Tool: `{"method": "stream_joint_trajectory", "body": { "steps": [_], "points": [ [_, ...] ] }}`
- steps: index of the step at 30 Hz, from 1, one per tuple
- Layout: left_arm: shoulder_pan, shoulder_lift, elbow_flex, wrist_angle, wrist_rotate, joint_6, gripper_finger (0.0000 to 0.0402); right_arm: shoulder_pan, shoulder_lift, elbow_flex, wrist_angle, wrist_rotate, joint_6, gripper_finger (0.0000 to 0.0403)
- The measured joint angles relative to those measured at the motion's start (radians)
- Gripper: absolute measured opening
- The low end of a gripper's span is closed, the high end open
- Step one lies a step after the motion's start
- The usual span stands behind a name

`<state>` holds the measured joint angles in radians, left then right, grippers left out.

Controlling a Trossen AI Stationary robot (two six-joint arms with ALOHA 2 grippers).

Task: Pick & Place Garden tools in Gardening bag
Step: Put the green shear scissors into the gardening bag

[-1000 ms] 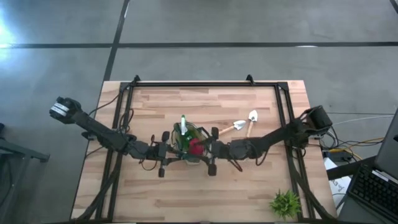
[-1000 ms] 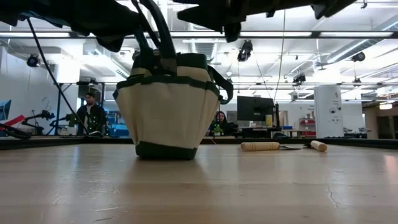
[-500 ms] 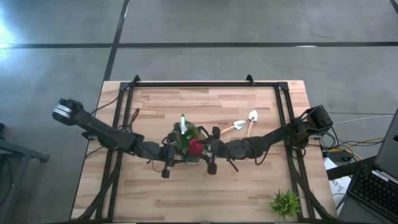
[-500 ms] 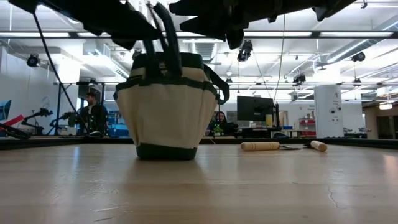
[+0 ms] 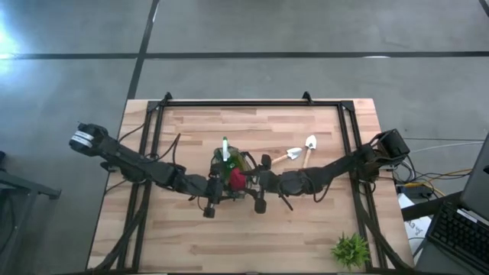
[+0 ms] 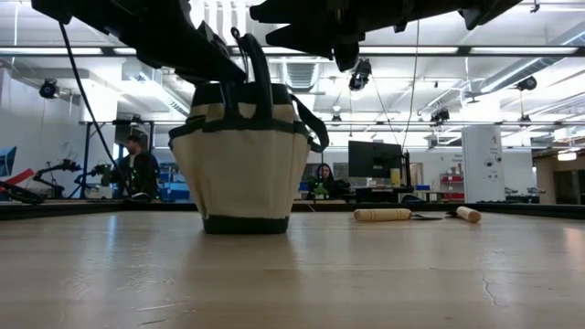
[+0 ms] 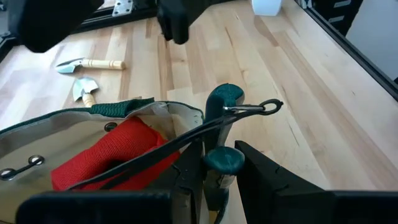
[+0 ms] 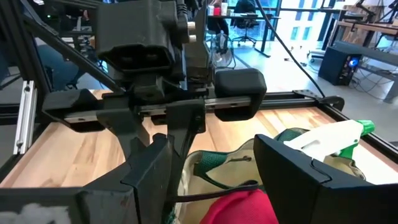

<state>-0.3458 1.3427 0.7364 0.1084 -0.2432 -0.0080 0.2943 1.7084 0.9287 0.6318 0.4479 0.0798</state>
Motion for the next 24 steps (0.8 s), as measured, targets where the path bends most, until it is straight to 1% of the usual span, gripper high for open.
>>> {"method": "stream_joint_trajectory", "body": {
  "steps": [7,9,13,15,24],
  "points": [
    [0.000,-0.017,-0.001,-0.020,-0.001,-0.002,0.0076,0.002,0.000,0.000,0.000,-0.009,0.004,0.0219],
    [0.001,-0.024,-0.002,-0.023,-0.007,-0.002,0.0091,0.003,0.000,0.000,-0.001,-0.012,0.004,0.0219],
    [0.003,-0.036,-0.004,-0.022,-0.012,-0.002,0.0137,0.002,0.000,0.000,-0.001,-0.012,0.005,0.0219],
    [0.004,-0.036,-0.004,-0.025,-0.012,-0.002,0.0149,0.002,0.000,0.000,-0.001,-0.012,0.007,0.0219],
    [0.005,-0.037,0.009,-0.045,-0.011,0.004,0.0157,0.008,0.000,0.000,-0.001,-0.012,0.007,0.0219]
  ]
}}
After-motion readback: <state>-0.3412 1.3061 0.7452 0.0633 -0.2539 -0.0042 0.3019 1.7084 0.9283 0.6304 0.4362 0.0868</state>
